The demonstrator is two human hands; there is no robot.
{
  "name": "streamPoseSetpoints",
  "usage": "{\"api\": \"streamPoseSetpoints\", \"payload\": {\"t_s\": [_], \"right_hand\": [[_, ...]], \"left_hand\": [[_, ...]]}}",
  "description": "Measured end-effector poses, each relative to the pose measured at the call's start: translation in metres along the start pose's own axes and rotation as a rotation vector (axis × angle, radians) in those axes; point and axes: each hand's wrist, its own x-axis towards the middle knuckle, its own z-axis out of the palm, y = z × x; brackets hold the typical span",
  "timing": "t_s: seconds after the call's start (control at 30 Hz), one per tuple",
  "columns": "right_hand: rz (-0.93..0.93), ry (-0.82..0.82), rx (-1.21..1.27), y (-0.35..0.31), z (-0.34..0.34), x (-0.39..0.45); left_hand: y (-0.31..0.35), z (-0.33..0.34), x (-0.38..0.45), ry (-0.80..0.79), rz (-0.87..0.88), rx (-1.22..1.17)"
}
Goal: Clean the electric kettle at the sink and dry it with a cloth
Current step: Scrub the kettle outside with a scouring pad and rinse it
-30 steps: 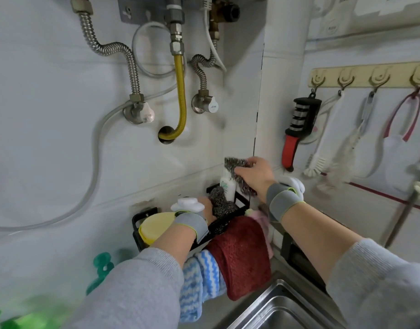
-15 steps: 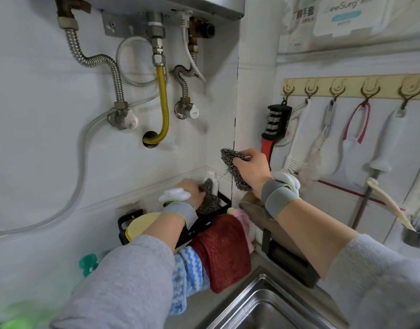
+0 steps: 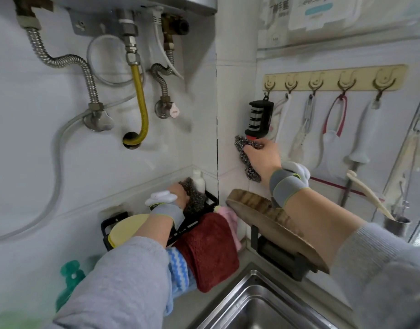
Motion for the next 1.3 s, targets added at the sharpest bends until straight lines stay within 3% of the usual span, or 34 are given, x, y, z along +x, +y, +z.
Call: {"api": "streamPoseSetpoints", "payload": {"t_s": [0.2,0.37,0.5,0.83,0.97,1.2,1.3], "right_hand": [[-0.026,-0.062,-0.036,-0.002,-0.006,-0.008],[-0.015,-0.024,-0.048,-0.018,-0.029,-0.045],[-0.013,0.024,-0.062,-0.036,-0.074,-0.091],[0.011,0.453,-0.211,-0.064,-0.251,-0.337],[0.091,0.535,-0.264,-0.068,-0.313,-0.427],[0.247,0.910,-0.407,-0.045,-0.461,-0.610],[0.291,1.013,-0.454,-0.030,-0.508,-0.668]], "left_hand": [[0.030,-0.020,-0.012,-0.056,0.173,0.150],[0.052,-0.051,-0.054,0.077,0.331,-0.013],[0.065,-0.067,-0.108,0.034,0.439,-0.105],[0.128,-0.023,-0.339,-0.315,1.006,-0.257],[0.160,-0.007,-0.418,-0.370,1.130,-0.318],[0.228,0.033,-0.609,-0.585,1.304,-0.365],[0.252,0.060,-0.671,-0.580,1.350,-0.279]]}}
